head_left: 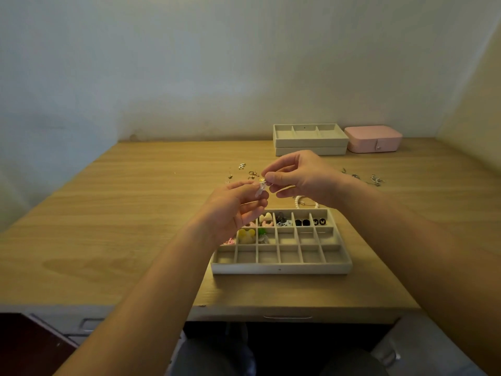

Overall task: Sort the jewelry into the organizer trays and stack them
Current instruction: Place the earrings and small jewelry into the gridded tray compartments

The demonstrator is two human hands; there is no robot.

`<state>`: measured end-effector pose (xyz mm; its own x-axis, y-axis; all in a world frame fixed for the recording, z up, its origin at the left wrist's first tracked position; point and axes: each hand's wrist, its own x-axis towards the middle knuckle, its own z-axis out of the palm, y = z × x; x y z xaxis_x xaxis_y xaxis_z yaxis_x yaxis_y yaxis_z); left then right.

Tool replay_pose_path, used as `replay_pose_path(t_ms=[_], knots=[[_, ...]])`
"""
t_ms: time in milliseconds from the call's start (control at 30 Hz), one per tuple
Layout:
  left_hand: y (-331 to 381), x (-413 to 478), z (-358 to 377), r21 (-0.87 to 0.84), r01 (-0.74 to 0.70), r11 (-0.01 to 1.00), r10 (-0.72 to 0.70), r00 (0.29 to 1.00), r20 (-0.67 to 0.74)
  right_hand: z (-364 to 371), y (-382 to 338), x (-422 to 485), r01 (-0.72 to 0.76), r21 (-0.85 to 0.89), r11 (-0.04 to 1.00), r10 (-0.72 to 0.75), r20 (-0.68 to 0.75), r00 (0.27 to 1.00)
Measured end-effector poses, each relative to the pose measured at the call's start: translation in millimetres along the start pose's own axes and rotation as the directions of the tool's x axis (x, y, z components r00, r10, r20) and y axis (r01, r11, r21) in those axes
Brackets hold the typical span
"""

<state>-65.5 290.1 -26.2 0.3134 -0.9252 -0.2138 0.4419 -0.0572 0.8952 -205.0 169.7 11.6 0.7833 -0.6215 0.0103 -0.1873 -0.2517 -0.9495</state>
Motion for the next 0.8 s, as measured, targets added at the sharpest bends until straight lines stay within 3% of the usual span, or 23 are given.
replay_pose_path(t_ms=[200,367,500,667,800], knots=[[-5.2,-6.7,0.4,0.021,0.020,1.000,-0.019,0.997,-0.081,6.1,-9.6,-6.6,0.043,-0.158,0.987,-0.044,-0.003,0.999],[-4.2,-16.5,2.8,-0.051,0.002,0.999,0.001,0.998,0.055,8.4,-12.2,-10.3,0.032,-0.198,0.980,-0.028,0.021,0.999],[-8.0,-19.1,-0.3,-0.071,0.000,0.998,0.003,0.999,0.049,9.0,-8.9,-11.9,0.030,-0.223,0.974,-0.032,-0.005,0.999],[-15.6,-22.5,-5.1,0.115,-0.039,0.993,0.036,0.999,0.027,10.5,-0.8,-13.8,-0.001,-0.289,0.957,0.000,-0.005,1.000],[-21.4,-24.2,-9.2,0.509,-0.127,0.851,0.172,0.984,-0.043,11.9,7.2,-16.8,-0.041,-0.355,0.934,0.052,0.023,0.998]])
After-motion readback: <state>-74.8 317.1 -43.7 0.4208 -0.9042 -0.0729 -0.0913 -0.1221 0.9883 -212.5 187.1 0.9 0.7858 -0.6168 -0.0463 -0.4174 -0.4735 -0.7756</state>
